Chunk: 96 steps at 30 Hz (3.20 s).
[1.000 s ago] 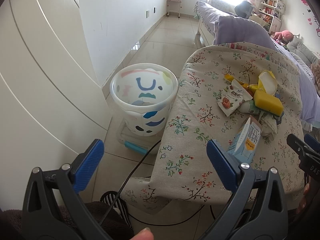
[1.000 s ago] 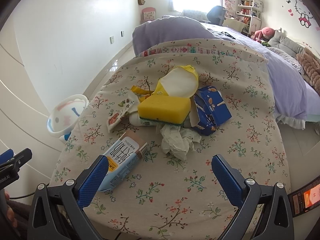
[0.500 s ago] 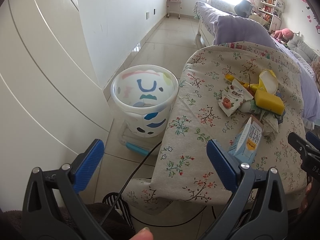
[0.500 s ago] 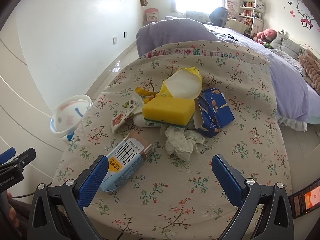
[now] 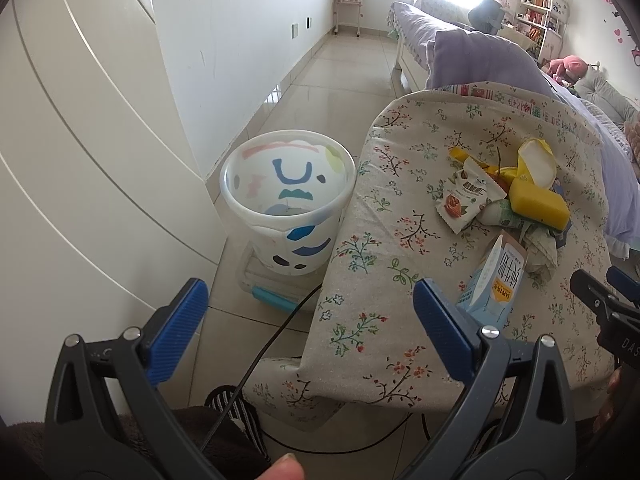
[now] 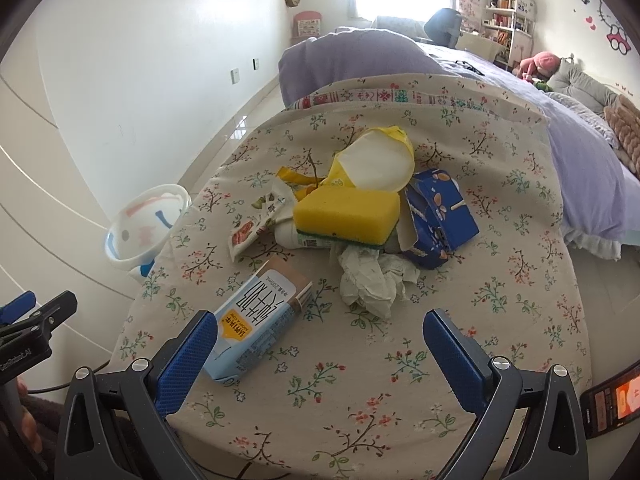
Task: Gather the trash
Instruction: 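Move both tools toward the pile of trash on the bed, then grasp the pecan kernels bag with left tool while right tool grasps torn blue box, then carry the pecan bag into the white bucket with left tool while right holds blue box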
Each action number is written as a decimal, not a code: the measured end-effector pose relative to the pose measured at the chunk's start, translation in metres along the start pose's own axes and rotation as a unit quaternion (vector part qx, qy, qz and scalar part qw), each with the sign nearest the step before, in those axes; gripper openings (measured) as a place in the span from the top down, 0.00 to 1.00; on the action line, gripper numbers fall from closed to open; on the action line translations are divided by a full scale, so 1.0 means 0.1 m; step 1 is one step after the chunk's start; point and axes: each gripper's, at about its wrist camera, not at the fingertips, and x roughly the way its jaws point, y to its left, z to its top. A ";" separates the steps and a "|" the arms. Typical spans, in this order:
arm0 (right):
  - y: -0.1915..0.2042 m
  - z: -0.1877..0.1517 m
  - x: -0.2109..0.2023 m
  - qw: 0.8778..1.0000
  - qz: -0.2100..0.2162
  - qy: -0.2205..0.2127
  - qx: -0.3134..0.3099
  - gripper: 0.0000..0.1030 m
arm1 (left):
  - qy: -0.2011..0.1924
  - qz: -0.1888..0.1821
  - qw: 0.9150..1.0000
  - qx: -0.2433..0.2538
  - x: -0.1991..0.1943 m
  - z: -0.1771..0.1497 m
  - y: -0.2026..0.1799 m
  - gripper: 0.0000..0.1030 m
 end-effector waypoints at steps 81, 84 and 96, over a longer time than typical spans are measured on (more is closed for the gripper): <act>-1.94 0.86 0.89 0.993 0.046 0.064 0.091 0.65 | 0.088 -0.181 0.972 0.121 1.20 0.84 -1.09 0.58; -2.01 0.89 0.79 0.993 0.052 0.051 0.094 0.78 | 0.083 -0.182 0.973 0.119 1.20 0.87 -1.07 0.58; -2.14 0.96 0.92 0.990 0.020 0.042 0.132 0.11 | 0.082 -0.178 0.975 0.102 1.13 0.87 -0.98 0.58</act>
